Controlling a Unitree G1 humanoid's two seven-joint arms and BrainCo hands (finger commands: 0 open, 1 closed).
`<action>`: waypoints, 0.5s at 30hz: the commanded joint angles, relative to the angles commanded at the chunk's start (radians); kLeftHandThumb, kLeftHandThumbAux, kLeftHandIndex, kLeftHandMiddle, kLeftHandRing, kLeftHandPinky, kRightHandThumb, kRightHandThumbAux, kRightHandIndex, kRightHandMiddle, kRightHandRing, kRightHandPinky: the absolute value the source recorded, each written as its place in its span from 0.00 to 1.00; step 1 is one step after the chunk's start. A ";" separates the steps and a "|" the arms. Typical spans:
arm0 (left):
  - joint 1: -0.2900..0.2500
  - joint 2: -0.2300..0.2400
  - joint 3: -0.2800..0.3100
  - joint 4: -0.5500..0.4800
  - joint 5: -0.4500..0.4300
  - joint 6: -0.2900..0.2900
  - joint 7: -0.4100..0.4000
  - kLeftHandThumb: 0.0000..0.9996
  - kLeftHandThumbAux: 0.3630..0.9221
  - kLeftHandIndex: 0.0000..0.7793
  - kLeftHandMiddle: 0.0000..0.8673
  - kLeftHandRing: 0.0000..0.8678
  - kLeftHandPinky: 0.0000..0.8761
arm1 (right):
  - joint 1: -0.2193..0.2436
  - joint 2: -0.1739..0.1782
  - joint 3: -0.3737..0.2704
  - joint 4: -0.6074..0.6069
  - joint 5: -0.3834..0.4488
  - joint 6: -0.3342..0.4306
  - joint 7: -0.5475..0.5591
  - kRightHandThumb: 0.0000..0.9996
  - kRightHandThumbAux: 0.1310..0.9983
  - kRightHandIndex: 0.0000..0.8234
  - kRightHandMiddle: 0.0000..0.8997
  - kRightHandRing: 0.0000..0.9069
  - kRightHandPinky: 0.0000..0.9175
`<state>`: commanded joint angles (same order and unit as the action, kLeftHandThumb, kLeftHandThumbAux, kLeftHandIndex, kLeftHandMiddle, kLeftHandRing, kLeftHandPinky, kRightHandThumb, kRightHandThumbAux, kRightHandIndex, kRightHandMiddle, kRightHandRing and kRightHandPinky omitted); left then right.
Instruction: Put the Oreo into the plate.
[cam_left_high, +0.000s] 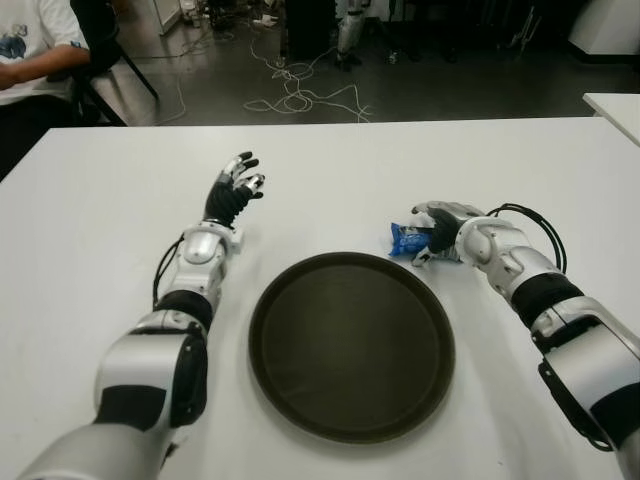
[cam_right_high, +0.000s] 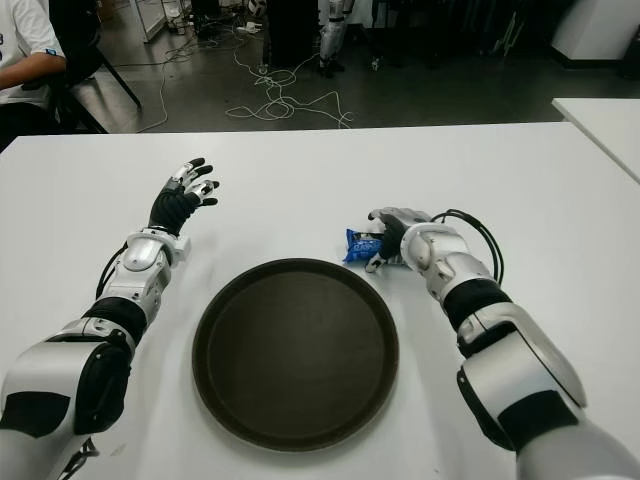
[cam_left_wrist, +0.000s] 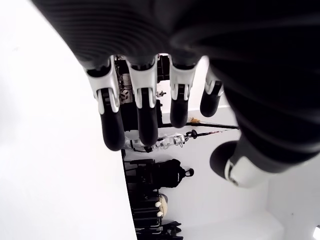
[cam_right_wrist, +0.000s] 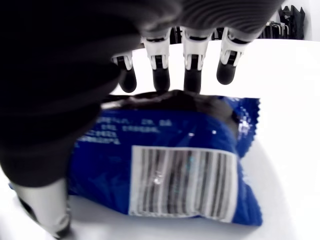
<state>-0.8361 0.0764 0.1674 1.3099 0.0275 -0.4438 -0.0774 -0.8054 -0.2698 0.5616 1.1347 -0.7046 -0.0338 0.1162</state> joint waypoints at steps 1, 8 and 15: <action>0.000 0.000 0.001 0.000 -0.001 -0.001 0.000 0.14 0.46 0.08 0.18 0.22 0.31 | -0.003 0.000 0.001 0.009 -0.001 -0.001 -0.006 0.00 0.70 0.28 0.23 0.20 0.14; 0.003 -0.004 0.010 -0.002 -0.011 -0.005 -0.009 0.16 0.49 0.07 0.16 0.21 0.31 | -0.010 -0.003 0.020 0.020 -0.014 0.001 -0.039 0.11 0.81 0.54 0.46 0.41 0.37; 0.004 -0.005 0.013 -0.002 -0.013 -0.004 -0.013 0.15 0.45 0.07 0.17 0.21 0.31 | -0.007 -0.008 0.030 0.020 -0.012 -0.005 -0.059 0.23 0.83 0.62 0.61 0.59 0.56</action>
<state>-0.8325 0.0715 0.1803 1.3075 0.0147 -0.4482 -0.0909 -0.8128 -0.2780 0.5920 1.1542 -0.7168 -0.0385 0.0573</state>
